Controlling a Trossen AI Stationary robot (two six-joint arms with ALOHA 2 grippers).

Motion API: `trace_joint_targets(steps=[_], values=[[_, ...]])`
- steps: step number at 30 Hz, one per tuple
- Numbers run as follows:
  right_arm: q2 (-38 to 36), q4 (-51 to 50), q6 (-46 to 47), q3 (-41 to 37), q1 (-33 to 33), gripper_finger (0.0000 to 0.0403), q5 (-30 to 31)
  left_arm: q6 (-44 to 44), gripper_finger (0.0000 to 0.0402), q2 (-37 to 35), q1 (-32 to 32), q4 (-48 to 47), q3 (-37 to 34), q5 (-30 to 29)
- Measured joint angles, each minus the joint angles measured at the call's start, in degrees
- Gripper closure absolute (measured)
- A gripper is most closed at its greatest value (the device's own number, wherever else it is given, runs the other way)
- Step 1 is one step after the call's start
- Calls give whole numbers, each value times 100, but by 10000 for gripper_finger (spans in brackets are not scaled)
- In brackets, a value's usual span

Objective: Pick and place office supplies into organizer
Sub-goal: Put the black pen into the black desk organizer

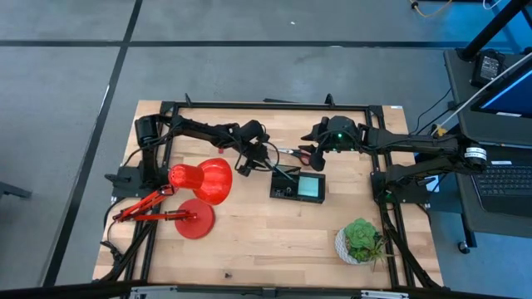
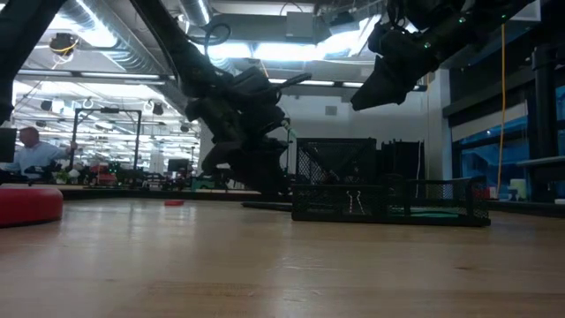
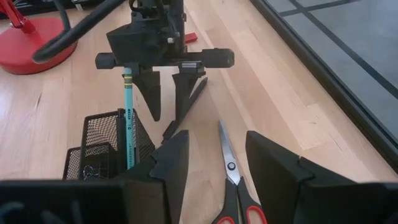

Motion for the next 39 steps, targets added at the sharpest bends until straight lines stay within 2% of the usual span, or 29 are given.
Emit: trace_joint_targets(steps=[6,9,18,25,39], values=[[0,0,0,0,-1,241,2,-22,249,97,2,167,5,31],[0,4,0,2,-2,241,2,-90,249,306,2,397,8,255],[0,-18,2,2,-1,241,2,-116,251,713,55,-24,473,299],[0,-30,-15,2,-2,241,2,-237,279,719,96,-488,516,232],[0,-125,-20,2,2,241,2,-131,327,721,-48,-512,486,-154]])
